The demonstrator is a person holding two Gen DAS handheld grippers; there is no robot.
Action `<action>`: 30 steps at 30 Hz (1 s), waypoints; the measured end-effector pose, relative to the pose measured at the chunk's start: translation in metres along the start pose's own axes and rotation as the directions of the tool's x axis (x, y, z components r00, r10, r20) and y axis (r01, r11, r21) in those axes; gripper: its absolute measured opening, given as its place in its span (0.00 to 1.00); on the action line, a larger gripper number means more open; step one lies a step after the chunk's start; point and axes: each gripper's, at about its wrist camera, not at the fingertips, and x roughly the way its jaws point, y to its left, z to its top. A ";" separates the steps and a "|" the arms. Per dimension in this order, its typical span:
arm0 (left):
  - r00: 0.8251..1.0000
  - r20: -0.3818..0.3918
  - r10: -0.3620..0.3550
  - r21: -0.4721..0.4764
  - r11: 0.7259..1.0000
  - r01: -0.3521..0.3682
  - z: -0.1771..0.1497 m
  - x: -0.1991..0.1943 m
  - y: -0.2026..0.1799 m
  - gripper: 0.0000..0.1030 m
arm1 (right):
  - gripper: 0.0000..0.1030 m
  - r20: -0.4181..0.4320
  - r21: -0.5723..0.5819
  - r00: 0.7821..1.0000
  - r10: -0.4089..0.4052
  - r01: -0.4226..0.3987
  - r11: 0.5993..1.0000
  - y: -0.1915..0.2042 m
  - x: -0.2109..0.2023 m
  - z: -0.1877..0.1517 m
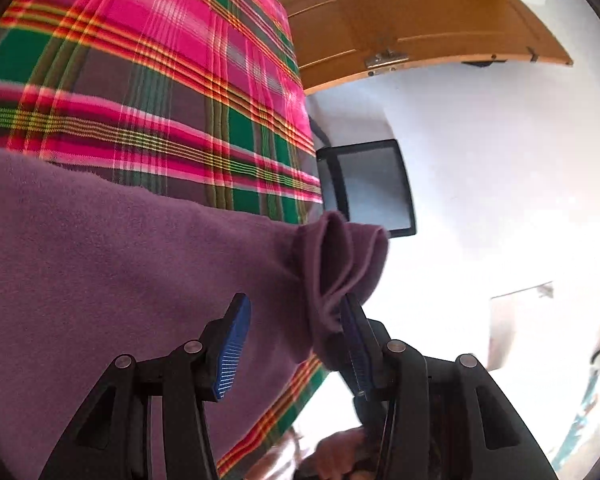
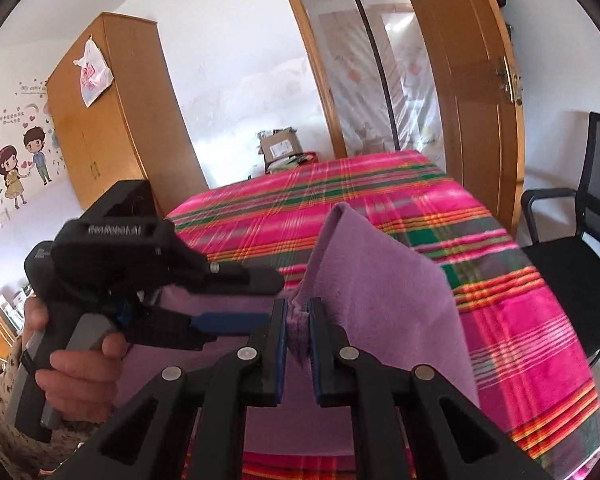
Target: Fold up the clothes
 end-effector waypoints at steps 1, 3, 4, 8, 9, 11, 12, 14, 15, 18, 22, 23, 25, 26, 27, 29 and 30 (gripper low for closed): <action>1.000 0.001 -0.009 -0.006 1.000 0.009 0.000 0.000 0.001 0.46 | 0.10 -0.008 0.007 1.000 0.007 -0.006 1.000 0.000 0.001 -0.002; 1.000 0.001 -0.020 -0.009 1.000 0.020 0.002 0.001 0.002 0.46 | 0.10 -0.024 0.017 0.999 0.022 -0.022 1.000 0.000 0.005 -0.006; 1.000 -0.001 -0.020 -0.009 1.000 0.020 0.002 0.001 0.003 0.46 | 0.10 -0.032 0.018 0.999 0.030 -0.030 0.999 0.001 0.007 -0.007; 0.999 -0.011 -0.053 -0.033 0.998 0.053 0.003 0.003 0.007 0.46 | 0.10 -0.069 0.007 0.996 0.052 -0.052 0.999 0.009 0.017 -0.012; 0.999 -0.008 -0.053 -0.036 0.998 0.053 0.003 0.004 0.008 0.48 | 0.10 -0.077 0.008 0.995 0.056 -0.056 0.998 0.010 0.019 -0.013; 0.999 -0.009 -0.050 -0.043 0.998 0.050 0.003 0.005 0.010 0.55 | 0.10 -0.093 0.009 0.994 0.064 -0.064 0.998 0.012 0.023 -0.016; 0.998 -0.010 -0.054 -0.048 0.997 0.054 0.004 0.006 0.011 0.55 | 0.10 -0.096 0.008 0.993 0.066 -0.065 0.998 0.013 0.024 -0.017; 0.998 -0.003 -0.055 -0.057 0.997 0.054 0.004 0.006 0.013 0.55 | 0.10 -0.101 0.008 0.993 0.067 -0.067 0.998 0.014 0.025 -0.019; 0.999 0.004 -0.052 -0.061 0.997 0.052 0.004 0.005 0.014 0.55 | 0.10 -0.101 0.013 0.992 0.075 -0.074 0.997 0.015 0.025 -0.020; 0.999 -0.012 -0.052 -0.060 0.997 0.052 0.006 0.007 0.014 0.55 | 0.10 -0.093 0.027 0.990 0.102 -0.100 0.995 0.015 0.022 -0.021; 0.998 -0.020 -0.054 -0.066 0.996 0.052 0.004 0.008 0.015 0.55 | 0.10 -0.065 0.050 0.988 0.141 -0.138 0.989 0.014 0.015 -0.019; 0.998 -0.023 -0.052 -0.062 0.997 0.051 0.005 0.009 0.014 0.55 | 0.10 -0.061 0.057 0.987 0.148 -0.144 0.988 0.013 0.015 -0.019; 0.999 -0.025 -0.041 -0.053 0.998 0.040 0.005 0.009 0.013 0.55 | 0.10 -0.069 0.072 0.985 0.161 -0.156 0.985 0.012 0.015 -0.020; 0.999 -0.031 -0.035 -0.047 0.998 0.033 0.005 0.010 0.012 0.55 | 0.10 -0.073 0.076 0.984 0.163 -0.157 0.985 0.012 0.016 -0.021; 0.999 -0.038 -0.028 -0.042 0.999 0.026 0.005 0.012 0.011 0.54 | 0.10 -0.077 0.080 0.983 0.165 -0.159 0.984 0.013 0.017 -0.022; 0.999 -0.048 -0.009 -0.045 0.999 0.007 0.005 0.013 0.011 0.53 | 0.10 -0.084 0.085 0.981 0.174 -0.167 0.982 0.015 0.020 -0.023; 0.999 -0.047 -0.002 -0.045 0.999 0.000 0.003 0.009 0.011 0.52 | 0.10 -0.086 0.083 0.981 0.177 -0.170 0.982 0.017 0.021 -0.023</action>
